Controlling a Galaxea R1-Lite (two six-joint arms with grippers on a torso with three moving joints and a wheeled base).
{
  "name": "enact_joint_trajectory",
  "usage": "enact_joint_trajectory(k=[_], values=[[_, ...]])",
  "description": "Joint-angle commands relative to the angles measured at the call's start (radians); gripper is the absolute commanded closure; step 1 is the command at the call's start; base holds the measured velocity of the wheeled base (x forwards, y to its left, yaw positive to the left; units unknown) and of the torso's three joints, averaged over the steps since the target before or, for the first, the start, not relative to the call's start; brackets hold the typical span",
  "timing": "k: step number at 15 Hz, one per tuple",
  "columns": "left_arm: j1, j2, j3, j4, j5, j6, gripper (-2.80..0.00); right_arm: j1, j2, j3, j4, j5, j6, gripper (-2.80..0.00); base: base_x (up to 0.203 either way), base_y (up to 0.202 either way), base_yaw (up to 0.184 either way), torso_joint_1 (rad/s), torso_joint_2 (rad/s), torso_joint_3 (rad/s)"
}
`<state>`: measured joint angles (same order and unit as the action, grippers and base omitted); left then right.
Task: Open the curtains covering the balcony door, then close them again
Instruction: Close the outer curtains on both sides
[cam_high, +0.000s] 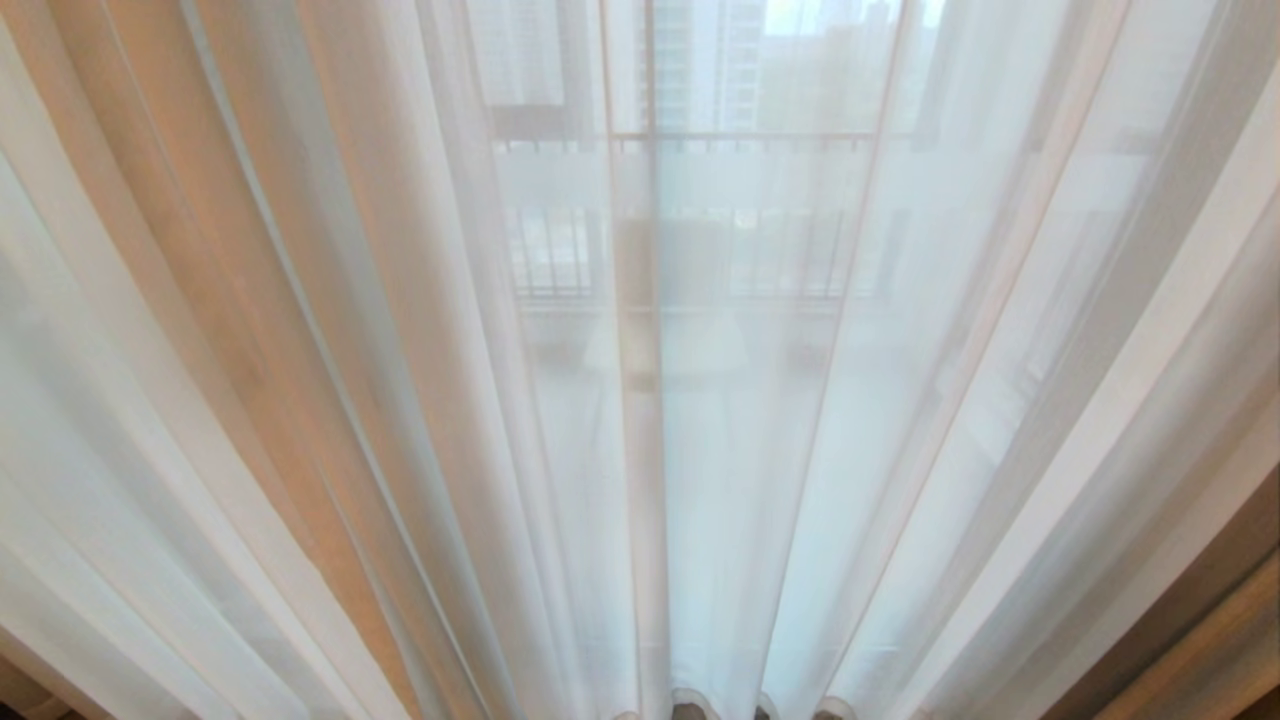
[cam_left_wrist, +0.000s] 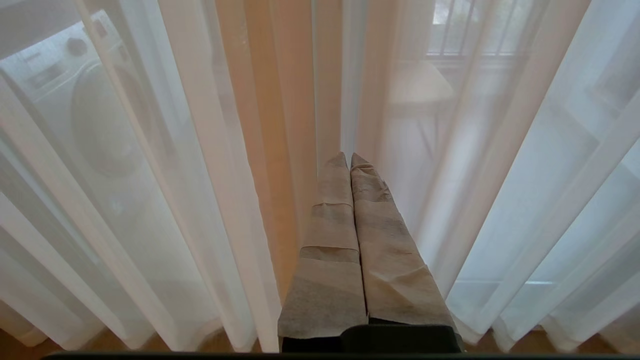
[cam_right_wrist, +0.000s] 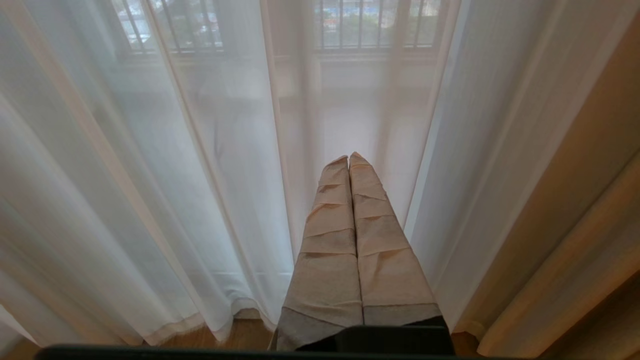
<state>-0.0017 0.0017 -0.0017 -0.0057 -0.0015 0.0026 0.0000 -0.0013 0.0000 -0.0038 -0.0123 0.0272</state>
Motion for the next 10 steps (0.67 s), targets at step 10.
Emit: enact_joint_trajectory(k=[10], values=[[0.0, -0.002, 0.0, 0.0, 0.0, 0.0, 0.0, 0.0, 0.001, 0.0, -0.001, 0.0, 0.0, 0.0, 0.0, 0.0, 0.0, 0.0, 0.0, 0.0]])
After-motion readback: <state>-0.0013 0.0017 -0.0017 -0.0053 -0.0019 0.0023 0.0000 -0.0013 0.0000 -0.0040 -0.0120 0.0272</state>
